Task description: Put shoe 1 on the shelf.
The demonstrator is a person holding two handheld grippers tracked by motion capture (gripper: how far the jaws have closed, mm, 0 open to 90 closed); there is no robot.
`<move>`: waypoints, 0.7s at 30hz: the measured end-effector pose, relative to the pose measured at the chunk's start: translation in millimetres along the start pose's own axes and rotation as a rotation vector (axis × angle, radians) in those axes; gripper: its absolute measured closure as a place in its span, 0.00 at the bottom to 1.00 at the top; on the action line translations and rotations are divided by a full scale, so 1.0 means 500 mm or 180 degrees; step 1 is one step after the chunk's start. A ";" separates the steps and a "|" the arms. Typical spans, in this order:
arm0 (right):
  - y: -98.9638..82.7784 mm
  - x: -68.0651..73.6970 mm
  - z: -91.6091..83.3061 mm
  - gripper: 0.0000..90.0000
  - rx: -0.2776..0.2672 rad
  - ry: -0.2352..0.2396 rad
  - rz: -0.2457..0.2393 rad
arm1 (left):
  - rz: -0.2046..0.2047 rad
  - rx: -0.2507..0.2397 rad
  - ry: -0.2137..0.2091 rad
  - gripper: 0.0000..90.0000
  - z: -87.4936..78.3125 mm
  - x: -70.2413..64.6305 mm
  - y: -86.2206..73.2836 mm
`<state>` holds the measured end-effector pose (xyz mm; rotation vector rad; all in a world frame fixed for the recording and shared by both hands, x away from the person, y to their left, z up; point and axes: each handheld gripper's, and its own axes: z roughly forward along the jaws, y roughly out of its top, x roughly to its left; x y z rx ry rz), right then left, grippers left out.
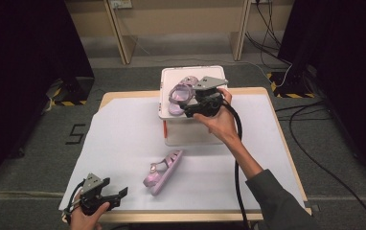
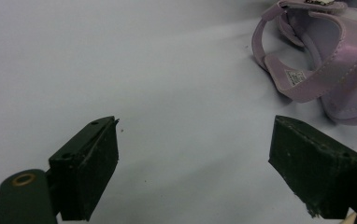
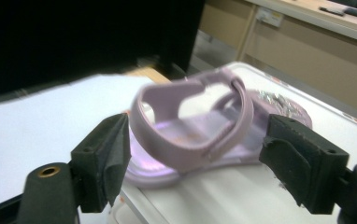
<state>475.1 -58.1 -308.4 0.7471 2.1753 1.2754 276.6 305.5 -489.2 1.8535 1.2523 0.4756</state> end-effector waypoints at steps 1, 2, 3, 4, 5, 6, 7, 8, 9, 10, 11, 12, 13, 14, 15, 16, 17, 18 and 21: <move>-0.006 0.004 0.006 0.26 0.0054 -0.0079 -0.0022 | 0.0002 0.0005 0.0006 0.17 0.000 0.000 0.000; -0.006 0.004 0.006 0.26 0.0054 -0.0079 -0.0022 | 0.0000 0.0007 0.0006 0.17 0.000 0.001 0.000; -0.011 0.003 0.013 0.30 0.0115 -0.0072 -0.0043 | 0.0001 0.0001 0.0004 0.17 0.000 0.000 0.000; -0.011 0.003 0.013 0.30 0.0115 -0.0072 -0.0043 | 0.0001 0.0001 0.0004 0.17 0.000 0.000 0.000; -0.015 -0.001 0.019 0.30 0.0129 -0.0079 -0.0005 | 0.0000 -0.0001 0.0003 0.17 -0.001 0.000 0.000; -0.016 -0.004 0.020 0.30 0.0133 -0.0053 0.0066 | 0.0000 -0.0001 0.0003 0.17 -0.001 0.000 0.000; -0.016 -0.007 0.020 0.30 0.0134 -0.0035 0.0064 | -0.0020 -0.0009 0.0002 0.17 0.000 0.000 0.000; -0.016 -0.009 0.020 0.31 0.0140 -0.0036 0.0036 | -0.0022 -0.0008 0.0001 0.17 -0.001 0.000 0.000; -0.016 -0.011 0.019 0.32 0.0139 -0.0040 0.0023 | -0.0008 -0.0003 0.0003 0.17 -0.001 0.001 0.000; -0.016 -0.015 0.017 0.34 0.0151 -0.0026 -0.0002 | -0.0003 0.0000 0.0003 0.17 -0.001 0.001 0.000; -0.016 -0.019 0.014 0.34 0.0142 -0.0039 -0.0020 | -0.0005 -0.0002 0.0001 0.17 -0.001 0.000 0.000; -0.016 -0.019 0.014 0.34 0.0142 -0.0039 -0.0020 | -0.0005 -0.0002 0.0001 0.17 -0.001 0.000 0.000; -0.017 -0.025 0.010 0.35 0.0143 -0.0068 -0.0022 | 0.0004 0.0002 0.0004 0.17 -0.001 0.000 0.000; -0.017 -0.030 0.006 0.35 0.0133 -0.0075 0.0011 | 0.0001 0.0001 0.0004 0.17 -0.001 0.000 -0.001; -0.019 -0.042 0.000 0.35 0.0146 -0.0068 0.0008 | -0.0003 0.0005 -0.0002 0.17 0.000 0.000 -0.001; -0.021 -0.048 -0.003 0.35 0.0148 -0.0062 -0.0007 | 0.0006 0.0007 0.0000 0.17 0.000 0.000 0.000; -0.023 -0.051 -0.005 0.35 0.0150 -0.0052 0.0004 | 0.0007 0.0008 -0.0001 0.17 0.000 0.000 0.000; -0.025 -0.052 -0.008 0.35 0.0179 -0.0058 -0.0015 | 0.0007 0.0008 -0.0001 0.17 0.000 0.000 0.000; -0.030 -0.059 -0.014 0.35 0.0205 -0.0057 -0.0034 | 0.0002 0.0008 0.0006 0.17 0.001 -0.001 -0.001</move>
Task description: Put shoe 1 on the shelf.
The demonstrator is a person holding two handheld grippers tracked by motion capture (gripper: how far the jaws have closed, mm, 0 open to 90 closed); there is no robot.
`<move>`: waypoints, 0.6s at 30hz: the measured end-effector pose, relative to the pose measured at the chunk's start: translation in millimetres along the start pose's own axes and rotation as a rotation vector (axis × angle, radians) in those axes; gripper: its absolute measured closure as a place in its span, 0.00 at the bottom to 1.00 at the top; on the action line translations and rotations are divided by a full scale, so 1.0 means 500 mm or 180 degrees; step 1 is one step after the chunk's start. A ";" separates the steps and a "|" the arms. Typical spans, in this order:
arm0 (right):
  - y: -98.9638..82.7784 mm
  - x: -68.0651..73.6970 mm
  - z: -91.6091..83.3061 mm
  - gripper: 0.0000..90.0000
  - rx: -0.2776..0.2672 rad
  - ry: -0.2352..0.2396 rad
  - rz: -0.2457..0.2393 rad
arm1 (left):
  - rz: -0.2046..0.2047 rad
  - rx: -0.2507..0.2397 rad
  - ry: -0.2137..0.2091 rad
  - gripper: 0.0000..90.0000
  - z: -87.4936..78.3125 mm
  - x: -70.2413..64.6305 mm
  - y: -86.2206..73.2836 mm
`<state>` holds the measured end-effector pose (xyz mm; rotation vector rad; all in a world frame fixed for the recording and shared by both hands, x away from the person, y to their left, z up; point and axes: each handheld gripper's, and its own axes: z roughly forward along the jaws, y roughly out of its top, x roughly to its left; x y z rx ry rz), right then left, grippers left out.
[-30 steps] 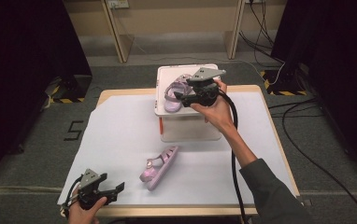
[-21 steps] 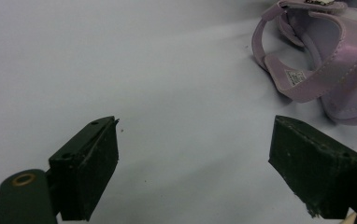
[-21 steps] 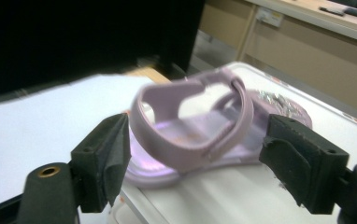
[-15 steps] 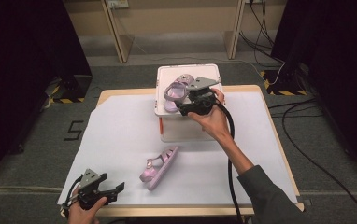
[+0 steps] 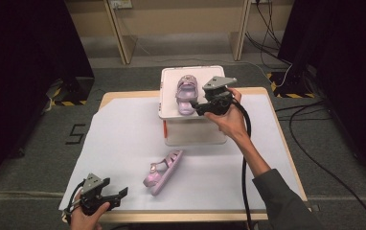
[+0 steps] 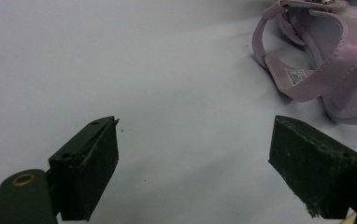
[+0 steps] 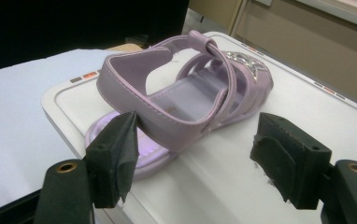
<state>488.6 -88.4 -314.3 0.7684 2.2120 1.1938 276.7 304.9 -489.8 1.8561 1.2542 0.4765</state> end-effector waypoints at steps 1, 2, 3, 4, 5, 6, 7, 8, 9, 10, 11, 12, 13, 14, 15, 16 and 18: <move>0.000 0.000 0.000 0.35 0.0000 0.0000 0.0000 | 0.0000 0.0000 0.0000 0.17 0.000 0.000 0.000; -0.002 -0.003 -0.004 0.33 -0.0005 -0.0002 0.0021 | -0.0003 0.0002 -0.0002 0.17 0.000 0.000 0.000; -0.002 -0.003 -0.004 0.33 -0.0005 -0.0002 0.0021 | -0.0003 0.0002 -0.0002 0.17 0.000 0.000 0.000; -0.004 0.000 -0.009 0.32 -0.0010 -0.0004 0.0037 | 0.0001 0.0004 -0.0001 0.17 0.000 0.001 0.000; -0.005 0.000 -0.011 0.31 -0.0022 -0.0003 0.0035 | -0.0006 0.0000 -0.0001 0.17 0.000 0.001 0.000; -0.007 0.002 -0.014 0.30 -0.0044 0.0000 0.0068 | -0.0007 0.0000 0.0000 0.17 0.000 0.001 0.000; -0.008 0.003 -0.017 0.29 -0.0081 0.0006 0.0122 | -0.0003 0.0003 -0.0001 0.17 -0.001 0.001 0.000; -0.010 0.004 -0.021 0.29 -0.0107 0.0016 0.0160 | -0.0002 0.0001 -0.0002 0.17 -0.001 0.001 0.000; -0.012 0.006 -0.025 0.29 -0.0137 0.0028 0.0182 | -0.0002 0.0000 -0.0001 0.17 -0.001 0.001 0.000; -0.014 0.010 -0.030 0.29 -0.0127 0.0032 0.0206 | -0.0003 -0.0002 0.0002 0.17 -0.001 0.001 0.000; -0.014 0.010 -0.030 0.29 -0.0127 0.0032 0.0206 | -0.0003 -0.0002 0.0002 0.17 -0.001 0.001 0.000; -0.020 0.019 -0.037 0.29 -0.0109 0.0087 0.0235 | -0.0012 0.0008 0.0002 0.17 -0.001 0.001 0.000; -0.023 0.025 -0.042 0.29 -0.0129 0.0110 0.0253 | -0.0002 0.0002 0.0002 0.17 -0.001 0.001 0.000; -0.026 0.030 -0.047 0.29 -0.0147 0.0121 0.0260 | 0.0001 0.0002 -0.0001 0.17 -0.001 0.001 0.000; -0.029 0.035 -0.053 0.29 -0.0158 0.0142 0.0284 | 0.0001 0.0002 -0.0001 0.17 -0.001 0.001 0.000; -0.032 0.040 -0.058 0.29 -0.0187 0.0168 0.0283 | 0.0000 0.0000 0.0000 0.17 -0.002 0.000 0.000; -0.040 0.052 -0.066 0.29 -0.0195 0.0222 0.0275 | -0.0003 -0.0001 0.0006 0.17 -0.002 0.001 0.000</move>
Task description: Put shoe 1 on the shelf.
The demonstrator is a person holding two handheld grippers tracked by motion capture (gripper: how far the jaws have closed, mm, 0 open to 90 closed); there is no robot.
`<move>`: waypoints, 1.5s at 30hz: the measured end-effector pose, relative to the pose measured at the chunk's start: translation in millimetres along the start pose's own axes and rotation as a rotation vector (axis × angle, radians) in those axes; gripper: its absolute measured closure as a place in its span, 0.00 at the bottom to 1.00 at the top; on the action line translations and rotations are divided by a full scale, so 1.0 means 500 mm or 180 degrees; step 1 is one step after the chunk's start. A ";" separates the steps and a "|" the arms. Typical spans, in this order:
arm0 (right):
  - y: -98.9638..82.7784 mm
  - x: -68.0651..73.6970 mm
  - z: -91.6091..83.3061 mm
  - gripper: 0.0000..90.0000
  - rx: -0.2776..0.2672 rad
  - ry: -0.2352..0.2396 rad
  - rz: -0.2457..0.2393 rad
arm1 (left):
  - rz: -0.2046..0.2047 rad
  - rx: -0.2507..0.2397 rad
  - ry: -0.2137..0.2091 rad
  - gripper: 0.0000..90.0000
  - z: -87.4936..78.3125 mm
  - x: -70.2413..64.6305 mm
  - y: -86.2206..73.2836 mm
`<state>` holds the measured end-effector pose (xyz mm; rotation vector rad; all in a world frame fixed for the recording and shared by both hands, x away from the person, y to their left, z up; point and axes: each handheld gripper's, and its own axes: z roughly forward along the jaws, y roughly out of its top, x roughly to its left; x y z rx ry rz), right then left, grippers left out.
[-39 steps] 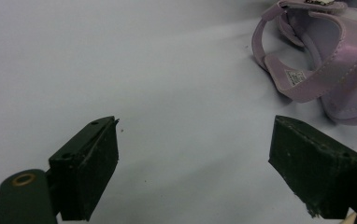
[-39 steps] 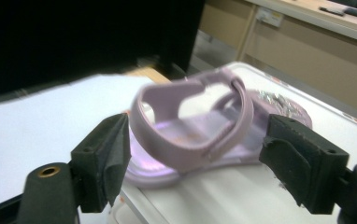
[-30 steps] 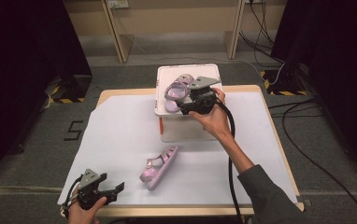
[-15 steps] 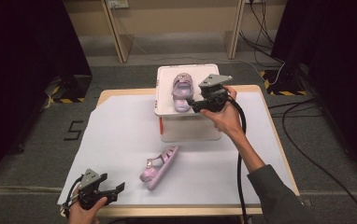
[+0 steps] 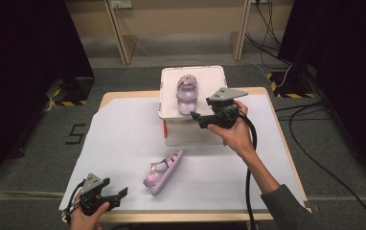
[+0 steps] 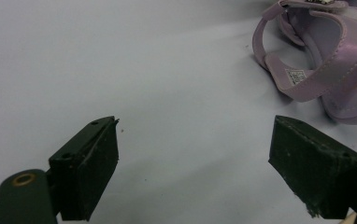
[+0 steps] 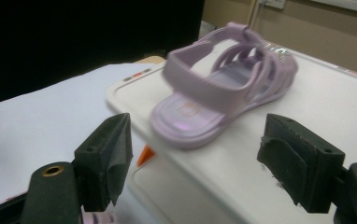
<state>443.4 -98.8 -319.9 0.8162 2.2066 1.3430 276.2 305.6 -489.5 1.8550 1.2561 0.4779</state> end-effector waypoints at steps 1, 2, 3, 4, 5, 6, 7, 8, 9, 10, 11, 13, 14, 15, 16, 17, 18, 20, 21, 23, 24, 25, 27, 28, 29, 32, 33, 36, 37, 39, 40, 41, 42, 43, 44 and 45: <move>-0.005 0.006 -0.004 0.29 0.0015 0.0016 -0.0004 | 0.0000 0.0000 0.0000 0.17 0.000 0.000 0.000; -0.011 0.012 -0.007 0.29 0.0019 0.0028 -0.0020 | 0.0002 0.0002 0.0000 0.17 0.000 0.000 0.000; -0.017 0.018 -0.009 0.29 0.0026 0.0066 -0.0004 | 0.0001 0.0002 -0.0003 0.17 0.000 0.000 0.000; -0.024 0.023 -0.011 0.29 0.0007 0.0099 0.0004 | 0.0002 0.0003 -0.0003 0.17 0.000 0.000 0.000; -0.024 0.023 -0.011 0.29 0.0007 0.0099 0.0004 | 0.0002 0.0003 -0.0003 0.17 0.000 0.000 0.000; -0.037 0.032 -0.015 0.29 0.0016 0.0138 -0.0004 | 0.0001 0.0003 0.0004 0.17 0.000 0.000 0.000; -0.044 0.035 -0.017 0.29 0.0035 0.0142 -0.0021 | -0.0003 0.0002 0.0003 0.17 0.000 0.000 0.000; -0.051 0.039 -0.018 0.29 0.0032 0.0166 -0.0008 | -0.0005 0.0001 0.0004 0.17 0.000 0.000 0.000; -0.057 0.041 -0.020 0.29 0.0045 0.0175 0.0011 | -0.0004 0.0000 0.0004 0.17 0.000 0.000 0.000; -0.064 0.043 -0.020 0.29 0.0028 0.0178 0.0004 | -0.0004 -0.0001 0.0004 0.17 0.000 0.000 0.000; -0.070 0.046 -0.023 0.29 0.0039 0.0159 0.0006 | -0.0001 0.0000 0.0004 0.17 0.000 0.000 0.000; -0.083 0.050 -0.025 0.29 0.0041 0.0166 -0.0010 | -0.0010 0.0005 0.0002 0.17 0.000 0.000 -0.001; -0.083 0.050 -0.025 0.29 0.0041 0.0166 -0.0010 | -0.0010 0.0005 0.0002 0.17 0.000 0.000 -0.001; -0.098 0.054 -0.028 0.29 0.0046 0.0192 0.0037 | 0.0003 0.0009 0.0006 0.17 0.000 0.000 -0.001; -0.107 0.056 -0.028 0.29 0.0014 0.0216 0.0057 | 0.0012 0.0010 0.0007 0.17 0.000 0.000 0.000; -0.107 0.056 -0.028 0.29 0.0014 0.0216 0.0057 | 0.0012 0.0010 0.0007 0.17 0.000 0.000 0.000; -0.123 0.058 -0.032 0.29 0.0024 0.0233 0.0076 | 0.0000 0.0005 0.0004 0.17 0.000 -0.001 -0.001; -0.145 0.060 -0.033 0.29 -0.0011 0.0255 0.0087 | -0.0002 0.0009 0.0009 0.17 0.000 -0.001 -0.001; -0.156 0.060 -0.032 0.29 -0.0002 0.0269 0.0097 | 0.0002 0.0007 0.0003 0.17 0.000 -0.001 -0.001; -0.166 0.059 -0.032 0.29 0.0060 0.0297 0.0109 | 0.0008 0.0009 -0.0001 0.17 0.000 -0.001 0.000; -0.185 0.054 -0.036 0.29 0.0091 0.0293 0.0136 | 0.0008 0.0011 -0.0004 0.17 0.000 -0.001 0.000; -0.185 0.054 -0.036 0.29 0.0091 0.0293 0.0136 | -0.0001 0.0011 -0.0001 0.17 0.000 -0.001 0.000; -0.202 0.050 -0.042 0.29 0.0133 0.0286 0.0175 | 0.0008 0.0009 0.0005 0.17 0.000 0.000 0.000; -0.218 0.045 -0.048 0.29 0.0144 0.0286 0.0217 | 0.0005 0.0005 0.0004 0.17 0.000 0.000 0.000; -0.218 0.045 -0.048 0.29 0.0144 0.0286 0.0217 | 0.0005 0.0005 0.0004 0.17 0.000 0.000 0.000; -0.245 0.043 -0.057 0.29 0.0150 0.0300 0.0275 | -0.0002 0.0006 -0.0004 0.17 0.000 -0.001 0.000; -0.245 0.043 -0.057 0.29 0.0150 0.0300 0.0275 | -0.0002 0.0006 -0.0004 0.17 0.000 -0.001 0.000; -0.265 0.048 -0.062 0.29 0.0190 0.0330 0.0312 | 0.0004 0.0005 -0.0004 0.17 0.000 0.000 0.000; -0.276 0.053 -0.063 0.29 0.0210 0.0351 0.0329 | 0.0001 0.0005 -0.0002 0.17 0.000 0.000 0.000; -0.282 0.055 -0.064 0.29 0.0220 0.0367 0.0342 | 0.0001 0.0006 0.0003 0.17 -0.001 0.000 0.000; -0.293 0.060 -0.065 0.29 0.0250 0.0374 0.0359 | 0.0011 0.0009 0.0005 0.17 -0.001 0.000 0.000; -0.293 0.060 -0.065 0.29 0.0250 0.0374 0.0359 | 0.0011 0.0009 0.0005 0.17 -0.001 0.000 0.000; -0.304 0.063 -0.066 0.29 0.0260 0.0390 0.0363 | 0.0002 0.0003 -0.0001 0.17 -0.001 -0.001 0.000; -0.304 0.063 -0.066 0.29 0.0260 0.0390 0.0363 | 0.0002 0.0003 -0.0001 0.17 -0.001 -0.001 0.000; -0.316 0.067 -0.069 0.29 0.0303 0.0402 0.0373 | 0.0000 0.0004 0.0000 0.17 -0.002 0.000 0.000; -0.316 0.067 -0.069 0.29 0.0303 0.0402 0.0373 | 0.0000 0.0004 0.0000 0.17 -0.002 0.000 0.000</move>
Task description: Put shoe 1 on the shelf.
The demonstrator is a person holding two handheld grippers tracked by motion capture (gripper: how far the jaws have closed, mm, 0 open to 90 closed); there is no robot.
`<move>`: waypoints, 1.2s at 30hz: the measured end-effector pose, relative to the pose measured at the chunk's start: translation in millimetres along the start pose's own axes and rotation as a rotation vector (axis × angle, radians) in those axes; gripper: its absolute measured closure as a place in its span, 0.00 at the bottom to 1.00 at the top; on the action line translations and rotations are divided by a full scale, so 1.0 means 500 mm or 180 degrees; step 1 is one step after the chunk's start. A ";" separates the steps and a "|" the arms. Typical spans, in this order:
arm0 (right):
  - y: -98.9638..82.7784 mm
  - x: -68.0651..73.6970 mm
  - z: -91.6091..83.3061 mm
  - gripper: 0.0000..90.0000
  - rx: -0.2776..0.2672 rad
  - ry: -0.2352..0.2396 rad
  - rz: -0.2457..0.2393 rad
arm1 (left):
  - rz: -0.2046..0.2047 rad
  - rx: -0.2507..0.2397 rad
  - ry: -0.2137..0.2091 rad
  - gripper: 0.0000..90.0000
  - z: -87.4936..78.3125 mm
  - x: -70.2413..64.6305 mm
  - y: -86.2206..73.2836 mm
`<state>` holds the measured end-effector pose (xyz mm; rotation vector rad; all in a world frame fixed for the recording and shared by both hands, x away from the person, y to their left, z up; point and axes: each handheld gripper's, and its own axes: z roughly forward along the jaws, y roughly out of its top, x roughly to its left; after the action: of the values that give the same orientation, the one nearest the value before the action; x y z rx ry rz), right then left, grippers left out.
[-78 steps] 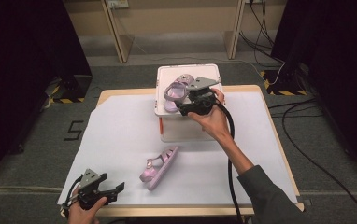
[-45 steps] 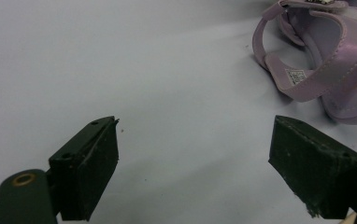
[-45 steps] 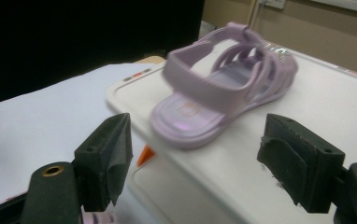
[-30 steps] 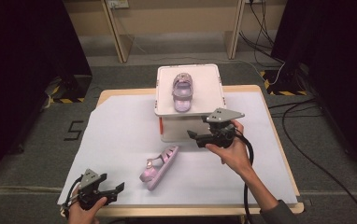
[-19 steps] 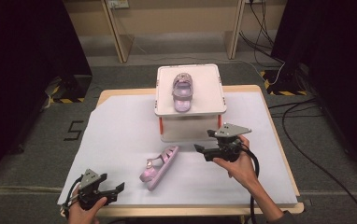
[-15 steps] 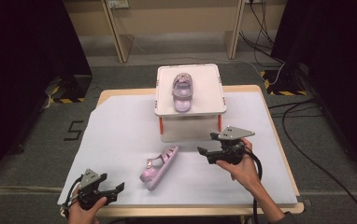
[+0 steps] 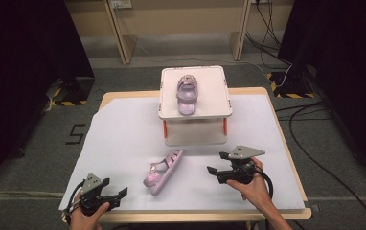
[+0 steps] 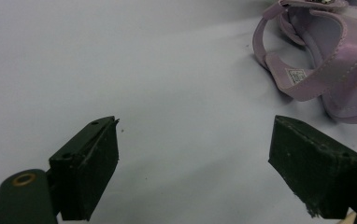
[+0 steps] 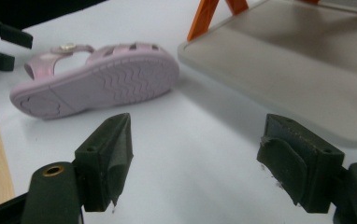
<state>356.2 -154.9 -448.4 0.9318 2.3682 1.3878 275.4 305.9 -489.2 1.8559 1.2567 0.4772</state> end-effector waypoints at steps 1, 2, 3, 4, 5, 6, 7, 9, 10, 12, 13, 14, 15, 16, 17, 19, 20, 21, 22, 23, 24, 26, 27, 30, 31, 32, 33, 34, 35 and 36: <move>-0.011 0.002 -0.005 0.29 0.0005 0.0007 0.0033 | -0.0010 -0.0004 0.0003 0.17 0.000 0.000 0.000; -0.011 0.002 -0.005 0.29 0.0005 0.0007 0.0033 | -0.0010 -0.0004 0.0003 0.17 0.000 0.000 0.000; -0.020 0.003 -0.011 0.29 0.0000 0.0000 0.0039 | 0.0010 0.0009 0.0011 0.17 0.000 0.000 0.001; -0.023 0.004 -0.015 0.29 0.0003 -0.0005 0.0042 | 0.0000 0.0009 0.0004 0.17 0.001 -0.001 0.000; -0.027 0.005 -0.017 0.29 -0.0001 -0.0004 0.0052 | -0.0005 0.0005 0.0002 0.17 0.001 -0.001 0.000; -0.027 0.005 -0.017 0.29 -0.0001 -0.0004 0.0052 | -0.0005 0.0005 0.0002 0.17 0.001 -0.001 0.000; -0.036 0.006 -0.022 0.29 0.0003 -0.0009 0.0064 | -0.0006 0.0006 0.0007 0.17 0.001 -0.001 0.000; -0.044 0.008 -0.027 0.29 0.0019 -0.0010 0.0079 | 0.0000 -0.0004 0.0010 0.17 0.000 0.000 0.000; -0.048 0.008 -0.030 0.29 0.0029 -0.0012 0.0076 | -0.0003 -0.0003 0.0010 0.17 0.000 0.000 0.000; -0.055 0.008 -0.035 0.29 0.0033 -0.0021 0.0089 | -0.0002 0.0000 0.0007 0.17 0.000 0.000 0.000; -0.059 0.008 -0.037 0.29 0.0041 -0.0027 0.0093 | 0.0000 0.0004 0.0003 0.17 0.000 0.000 0.000; -0.059 0.008 -0.037 0.29 0.0041 -0.0027 0.0093 | 0.0000 0.0004 0.0003 0.17 0.000 0.000 0.000; -0.066 0.009 -0.040 0.29 0.0049 -0.0017 0.0120 | -0.0022 0.0004 -0.0003 0.17 0.000 -0.001 -0.001; -0.070 0.009 -0.041 0.29 0.0064 -0.0020 0.0116 | -0.0022 0.0004 -0.0003 0.17 0.000 -0.001 -0.001; -0.073 0.011 -0.042 0.29 0.0077 -0.0015 0.0129 | -0.0012 0.0006 0.0001 0.17 0.001 -0.001 0.000; -0.079 0.013 -0.043 0.29 0.0097 -0.0007 0.0127 | -0.0018 0.0003 -0.0002 0.17 0.001 -0.001 0.000; -0.081 0.014 -0.044 0.29 0.0103 0.0000 0.0119 | -0.0018 0.0003 -0.0002 0.17 0.001 -0.001 0.000; -0.083 0.017 -0.044 0.29 0.0111 0.0007 0.0140 | -0.0010 0.0001 -0.0002 0.17 0.000 0.000 0.000; -0.085 0.017 -0.045 0.29 0.0117 0.0016 0.0120 | -0.0041 -0.0002 -0.0011 0.17 0.001 -0.001 -0.001; -0.086 0.019 -0.046 0.29 0.0117 0.0020 0.0135 | -0.0038 0.0006 -0.0008 0.17 0.000 -0.001 -0.001; -0.088 0.019 -0.047 0.29 0.0124 0.0025 0.0129 | -0.0032 0.0007 -0.0011 0.17 0.000 -0.001 -0.001; -0.089 0.021 -0.047 0.29 0.0130 0.0029 0.0142 | -0.0035 0.0004 -0.0013 0.17 0.000 -0.001 -0.001; -0.092 0.023 -0.049 0.29 0.0142 0.0032 0.0139 | -0.0021 0.0002 -0.0011 0.17 0.000 -0.001 -0.001; -0.096 0.025 -0.051 0.29 0.0147 0.0031 0.0140 | -0.0019 -0.0005 -0.0014 0.17 0.000 -0.001 0.000; -0.097 0.026 -0.052 0.29 0.0146 0.0025 0.0146 | -0.0023 0.0001 -0.0016 0.17 0.000 -0.001 0.000; -0.098 0.026 -0.053 0.29 0.0152 0.0028 0.0143 | -0.0023 0.0001 -0.0016 0.17 0.000 -0.001 0.000; -0.099 0.027 -0.054 0.29 0.0154 0.0030 0.0151 | -0.0025 0.0002 -0.0019 0.17 0.000 -0.002 0.000; -0.100 0.028 -0.055 0.29 0.0155 0.0025 0.0155 | -0.0025 0.0002 -0.0021 0.17 0.000 -0.002 -0.001; -0.100 0.028 -0.055 0.29 0.0152 0.0029 0.0153 | -0.0022 0.0001 -0.0023 0.17 0.000 -0.002 0.000; -0.101 0.028 -0.055 0.29 0.0150 0.0027 0.0147 | -0.0026 -0.0006 -0.0027 0.17 0.000 -0.003 0.000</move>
<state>311.3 -182.5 -475.3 1.0009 2.4098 1.3605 274.7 304.8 -489.2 1.8489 1.2574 0.4655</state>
